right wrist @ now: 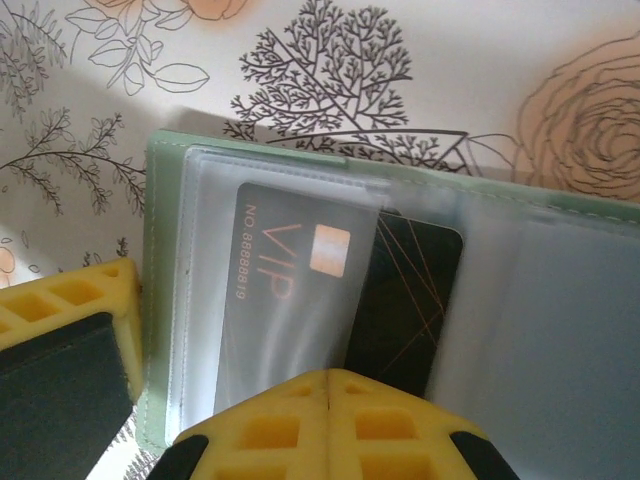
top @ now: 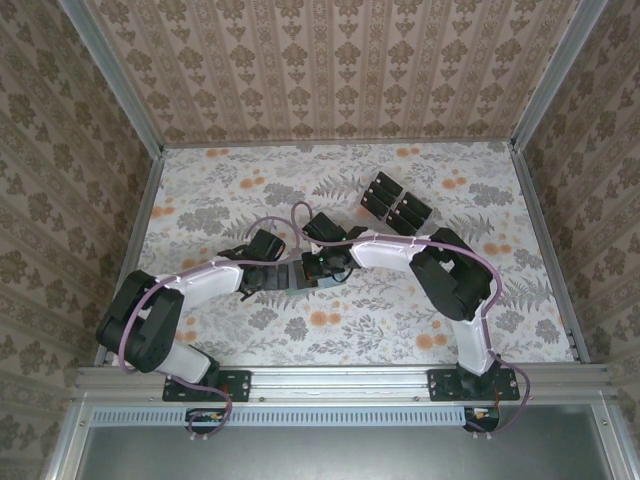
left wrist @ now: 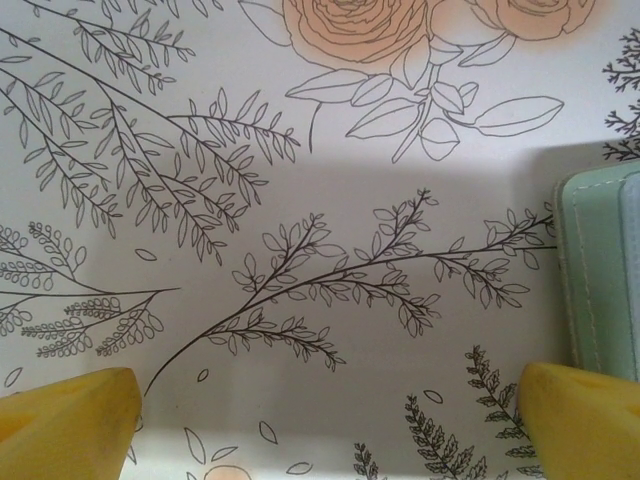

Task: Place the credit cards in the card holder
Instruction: Insert the credit card into the card slot.

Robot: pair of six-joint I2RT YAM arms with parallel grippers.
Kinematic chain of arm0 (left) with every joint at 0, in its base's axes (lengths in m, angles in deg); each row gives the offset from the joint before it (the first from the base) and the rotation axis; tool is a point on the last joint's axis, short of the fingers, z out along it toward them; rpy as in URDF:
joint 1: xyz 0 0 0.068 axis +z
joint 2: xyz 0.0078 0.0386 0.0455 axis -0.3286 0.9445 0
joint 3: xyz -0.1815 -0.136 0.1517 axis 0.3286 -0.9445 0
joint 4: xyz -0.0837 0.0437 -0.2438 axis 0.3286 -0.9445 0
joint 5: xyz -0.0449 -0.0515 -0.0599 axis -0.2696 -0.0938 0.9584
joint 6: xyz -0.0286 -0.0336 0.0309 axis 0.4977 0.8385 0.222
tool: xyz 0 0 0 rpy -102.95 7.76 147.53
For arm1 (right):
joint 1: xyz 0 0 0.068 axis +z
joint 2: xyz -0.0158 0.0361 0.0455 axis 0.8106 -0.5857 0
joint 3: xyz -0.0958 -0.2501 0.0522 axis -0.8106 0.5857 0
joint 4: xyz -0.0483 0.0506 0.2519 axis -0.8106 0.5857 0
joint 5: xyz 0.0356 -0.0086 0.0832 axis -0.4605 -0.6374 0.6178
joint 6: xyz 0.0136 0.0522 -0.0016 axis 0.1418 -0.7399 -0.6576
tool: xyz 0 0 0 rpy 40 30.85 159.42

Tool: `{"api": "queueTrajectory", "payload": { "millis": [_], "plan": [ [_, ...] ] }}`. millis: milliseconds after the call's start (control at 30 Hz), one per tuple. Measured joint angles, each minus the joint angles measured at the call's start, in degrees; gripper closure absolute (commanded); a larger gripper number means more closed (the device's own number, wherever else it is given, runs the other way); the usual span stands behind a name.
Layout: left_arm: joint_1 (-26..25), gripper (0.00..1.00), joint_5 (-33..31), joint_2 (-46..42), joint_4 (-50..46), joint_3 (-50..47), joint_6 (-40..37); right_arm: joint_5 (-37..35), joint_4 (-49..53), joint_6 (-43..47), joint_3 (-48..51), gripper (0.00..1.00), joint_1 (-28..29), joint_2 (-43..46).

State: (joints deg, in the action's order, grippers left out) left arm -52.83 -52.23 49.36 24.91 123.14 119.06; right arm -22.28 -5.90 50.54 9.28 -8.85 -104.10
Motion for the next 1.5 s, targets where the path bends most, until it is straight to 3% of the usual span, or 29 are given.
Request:
{"api": "queueTrajectory", "payload": {
  "millis": [667, 1500],
  "plan": [
    [1.84, 0.0, -0.92, -0.15, -0.7, 1.2, -0.7, -0.31, -0.2, 0.02, 3.19, 0.95, -3.56, 4.46],
    [2.23, 0.0, 0.44, 3.04, -0.26, 2.34, -1.36, 0.22, -0.66, -0.22, 0.7, 0.98, -2.23, -0.48]
  ]
}}
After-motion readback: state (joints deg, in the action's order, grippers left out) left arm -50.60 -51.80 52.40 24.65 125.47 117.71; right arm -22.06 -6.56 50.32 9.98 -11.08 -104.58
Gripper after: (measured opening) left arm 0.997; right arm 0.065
